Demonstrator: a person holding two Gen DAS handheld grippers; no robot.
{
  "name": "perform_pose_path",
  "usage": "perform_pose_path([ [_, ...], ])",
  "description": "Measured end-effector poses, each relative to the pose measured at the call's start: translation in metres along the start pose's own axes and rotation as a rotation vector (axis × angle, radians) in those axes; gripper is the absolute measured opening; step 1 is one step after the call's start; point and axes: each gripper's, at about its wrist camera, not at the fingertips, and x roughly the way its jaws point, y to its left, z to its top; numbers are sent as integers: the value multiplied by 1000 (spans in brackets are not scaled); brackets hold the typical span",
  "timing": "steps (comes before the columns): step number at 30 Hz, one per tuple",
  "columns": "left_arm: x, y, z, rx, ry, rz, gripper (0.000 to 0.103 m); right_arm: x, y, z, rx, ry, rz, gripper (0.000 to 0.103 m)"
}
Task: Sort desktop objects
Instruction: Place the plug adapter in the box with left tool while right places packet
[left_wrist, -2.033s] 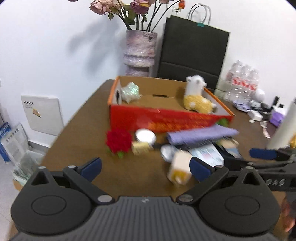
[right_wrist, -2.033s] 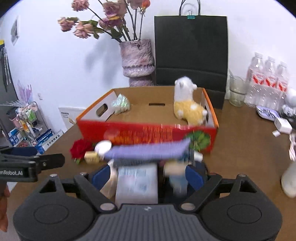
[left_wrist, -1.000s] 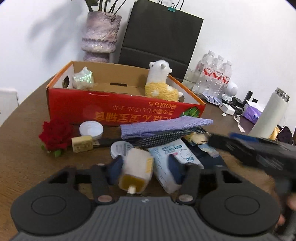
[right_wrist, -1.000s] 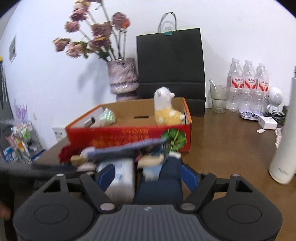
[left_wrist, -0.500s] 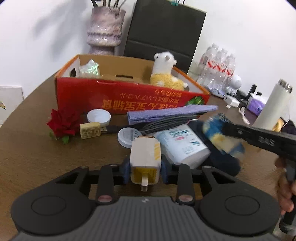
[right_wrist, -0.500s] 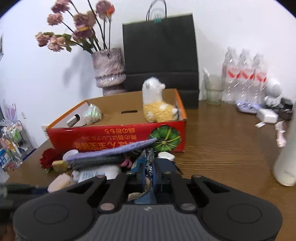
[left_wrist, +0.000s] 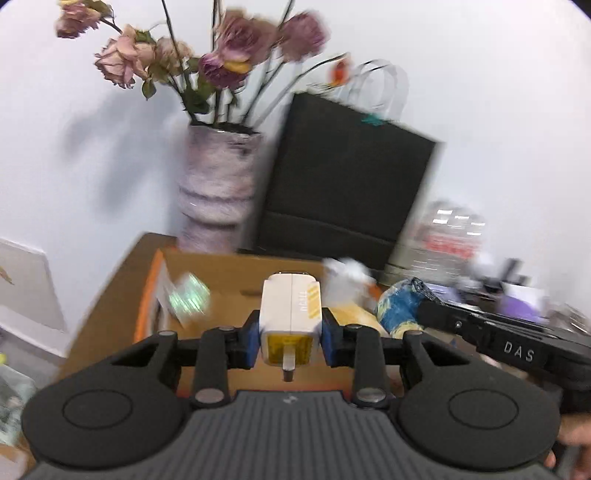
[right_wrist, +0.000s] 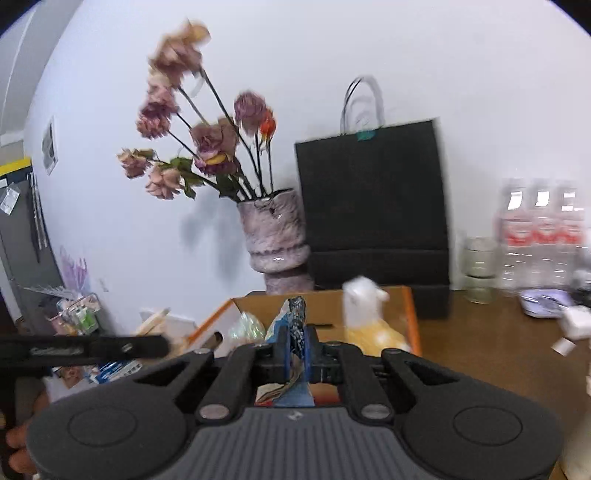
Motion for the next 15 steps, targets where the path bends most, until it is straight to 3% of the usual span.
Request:
perform_pose_path([
  [4, 94, 11, 36, 15, 125, 94, 32, 98, 2, 37, 26, 119, -95, 6],
  [8, 170, 29, 32, 28, 240, 194, 32, 183, 2, 43, 29, 250, -129, 6],
  [12, 213, 49, 14, -20, 375, 185, 33, 235, -5, 26, 17, 374, -216, 6],
  [15, 219, 51, 12, -12, 394, 204, 33, 249, -17, 16, 88, 411, -196, 7],
])
